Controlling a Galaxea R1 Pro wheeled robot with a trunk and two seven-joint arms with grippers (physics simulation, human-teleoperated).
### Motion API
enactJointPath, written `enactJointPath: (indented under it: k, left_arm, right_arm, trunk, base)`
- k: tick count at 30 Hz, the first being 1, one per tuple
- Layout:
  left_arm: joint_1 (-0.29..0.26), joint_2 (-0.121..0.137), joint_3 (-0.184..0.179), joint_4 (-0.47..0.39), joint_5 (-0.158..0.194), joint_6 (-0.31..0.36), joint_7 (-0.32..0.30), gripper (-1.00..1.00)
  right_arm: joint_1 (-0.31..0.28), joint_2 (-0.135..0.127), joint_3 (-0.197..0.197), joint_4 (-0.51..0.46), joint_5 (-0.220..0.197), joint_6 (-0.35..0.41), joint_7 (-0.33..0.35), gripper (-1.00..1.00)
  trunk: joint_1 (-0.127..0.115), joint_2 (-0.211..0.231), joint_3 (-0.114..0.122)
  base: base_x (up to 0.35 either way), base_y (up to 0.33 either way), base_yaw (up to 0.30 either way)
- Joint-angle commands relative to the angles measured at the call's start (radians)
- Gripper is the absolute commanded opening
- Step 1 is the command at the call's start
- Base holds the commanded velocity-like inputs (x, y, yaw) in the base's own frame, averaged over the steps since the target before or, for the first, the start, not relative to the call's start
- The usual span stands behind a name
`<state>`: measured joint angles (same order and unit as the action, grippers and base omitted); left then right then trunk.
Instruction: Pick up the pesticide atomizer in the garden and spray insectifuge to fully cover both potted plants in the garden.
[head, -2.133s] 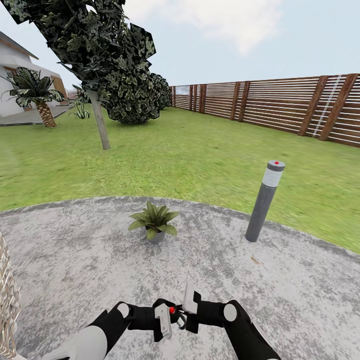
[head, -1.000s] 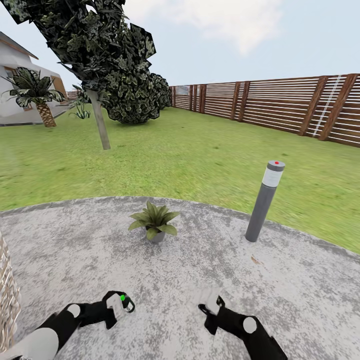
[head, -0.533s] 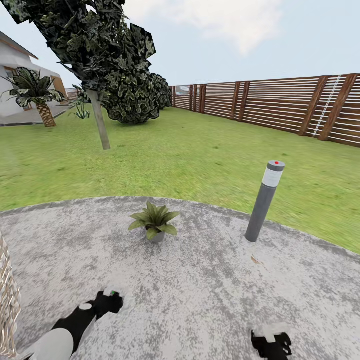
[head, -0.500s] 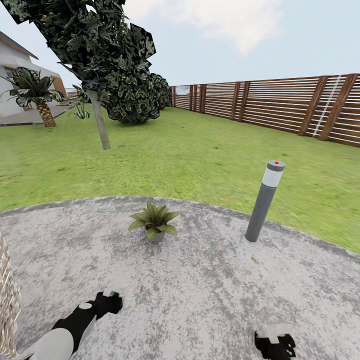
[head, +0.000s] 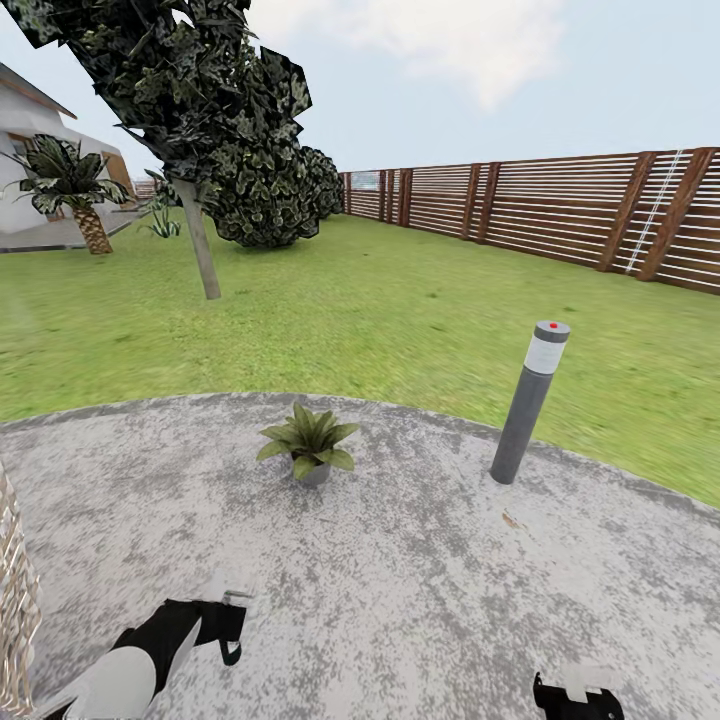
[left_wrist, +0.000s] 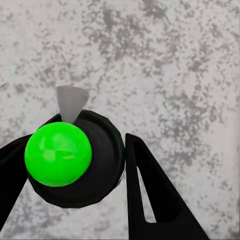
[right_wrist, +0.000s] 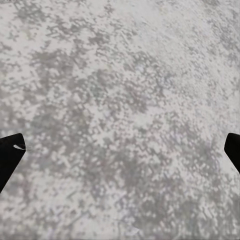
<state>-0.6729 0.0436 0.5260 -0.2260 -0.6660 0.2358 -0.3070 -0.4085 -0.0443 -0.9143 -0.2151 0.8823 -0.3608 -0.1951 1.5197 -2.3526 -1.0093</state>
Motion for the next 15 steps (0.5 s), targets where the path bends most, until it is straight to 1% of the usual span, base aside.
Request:
enactJointPath:
  k: [1, 2, 3, 5, 10, 13, 15]
  left_arm:
    - [0.000, -0.001, 0.008, -0.002, -0.007, 0.006, -0.007, -1.00]
    - [-0.001, -0.001, 0.008, -0.002, -0.008, 0.009, -0.007, -1.00]
    - [-0.038, -0.004, 0.007, -0.003, -0.009, 0.099, -0.009, -1.00]
    - [-0.065, -0.003, 0.006, -0.002, -0.010, 0.165, -0.011, -1.00]
    - [-0.136, 0.007, 0.005, -0.002, -0.010, 0.295, -0.012, -1.00]
    - [-0.184, 0.011, 0.005, -0.003, -0.011, 0.392, -0.012, -1.00]
    - [-0.209, 0.010, 0.005, -0.003, -0.011, 0.425, -0.013, -1.00]
  right_arm:
    - [-0.001, 0.000, -0.007, 0.002, 0.010, -0.004, -0.004, 1.00]
    - [-0.001, 0.000, -0.007, 0.002, 0.010, -0.004, -0.004, 1.00]
    - [-0.001, 0.003, -0.006, 0.008, 0.010, -0.004, -0.004, 1.00]
    - [-0.001, 0.005, -0.007, 0.027, 0.009, -0.005, -0.004, 1.00]
    - [-0.001, 0.003, -0.007, 0.041, 0.013, -0.004, -0.002, 1.00]
    - [-0.001, 0.003, -0.007, 0.042, 0.013, -0.004, 0.000, 1.00]
    - [-0.001, 0.003, -0.008, 0.042, 0.013, -0.004, 0.000, 1.00]
  trunk:
    - [0.000, 0.000, -0.001]
    - [0.000, 0.000, -0.001]
    - [0.000, 0.000, -0.001]
    - [0.000, 0.000, -0.001]
    - [0.000, 0.000, -0.001]
    - [0.000, 0.000, -0.001]
    - [0.000, 0.000, -0.001]
  base:
    - [0.000, 0.000, 0.000]
    - [0.000, 0.000, 0.000]
    - [0.000, 0.000, 0.000]
    - [0.000, 0.000, 0.000]
    - [0.000, 0.000, 0.000]
    - [0.000, 0.000, 0.000]
    - [0.000, 0.000, 0.000]
